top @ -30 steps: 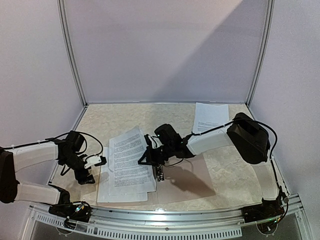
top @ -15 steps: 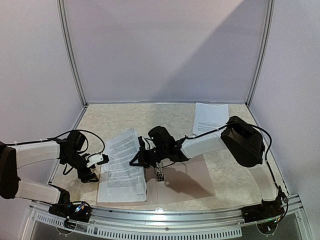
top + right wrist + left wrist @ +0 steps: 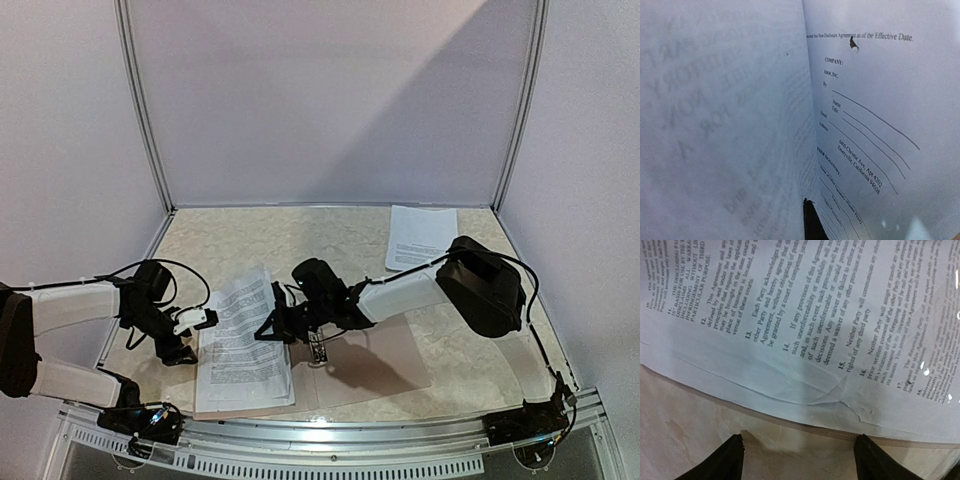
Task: Put the files into the folder
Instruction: Insert the folder to form pockets on the folder.
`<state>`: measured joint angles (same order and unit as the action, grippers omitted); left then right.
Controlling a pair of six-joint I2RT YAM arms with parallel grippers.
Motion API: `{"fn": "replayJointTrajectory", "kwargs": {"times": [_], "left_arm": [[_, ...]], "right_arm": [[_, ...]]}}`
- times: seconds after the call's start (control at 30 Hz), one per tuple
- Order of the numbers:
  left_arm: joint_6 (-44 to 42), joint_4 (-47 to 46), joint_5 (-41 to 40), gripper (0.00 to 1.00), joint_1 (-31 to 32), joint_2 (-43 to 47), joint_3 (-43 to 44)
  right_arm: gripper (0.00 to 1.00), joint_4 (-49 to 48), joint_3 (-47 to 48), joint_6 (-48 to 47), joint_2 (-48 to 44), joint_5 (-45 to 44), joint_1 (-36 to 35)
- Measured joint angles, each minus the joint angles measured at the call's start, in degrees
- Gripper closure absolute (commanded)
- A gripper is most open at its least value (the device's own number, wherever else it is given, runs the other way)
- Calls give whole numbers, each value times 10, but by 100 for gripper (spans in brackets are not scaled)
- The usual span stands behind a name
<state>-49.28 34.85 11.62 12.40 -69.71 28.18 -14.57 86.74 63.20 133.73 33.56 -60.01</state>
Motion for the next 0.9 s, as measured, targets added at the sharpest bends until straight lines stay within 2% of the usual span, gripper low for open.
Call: {"fn": "replayJointTrajectory", "kwargs": {"times": [0.37,0.7,0.9], "left_arm": [[-2,-1,0,23,0,0,0],[-2,-2,0,23,0,-6,0],[-3,-2,-1,24,0,-3,1]], "right_arm": [[100,77,20,-59,0,2,-3],[100,33,19,-34,5,47,-7],[100,106,60,-82,12,39,-6]]}}
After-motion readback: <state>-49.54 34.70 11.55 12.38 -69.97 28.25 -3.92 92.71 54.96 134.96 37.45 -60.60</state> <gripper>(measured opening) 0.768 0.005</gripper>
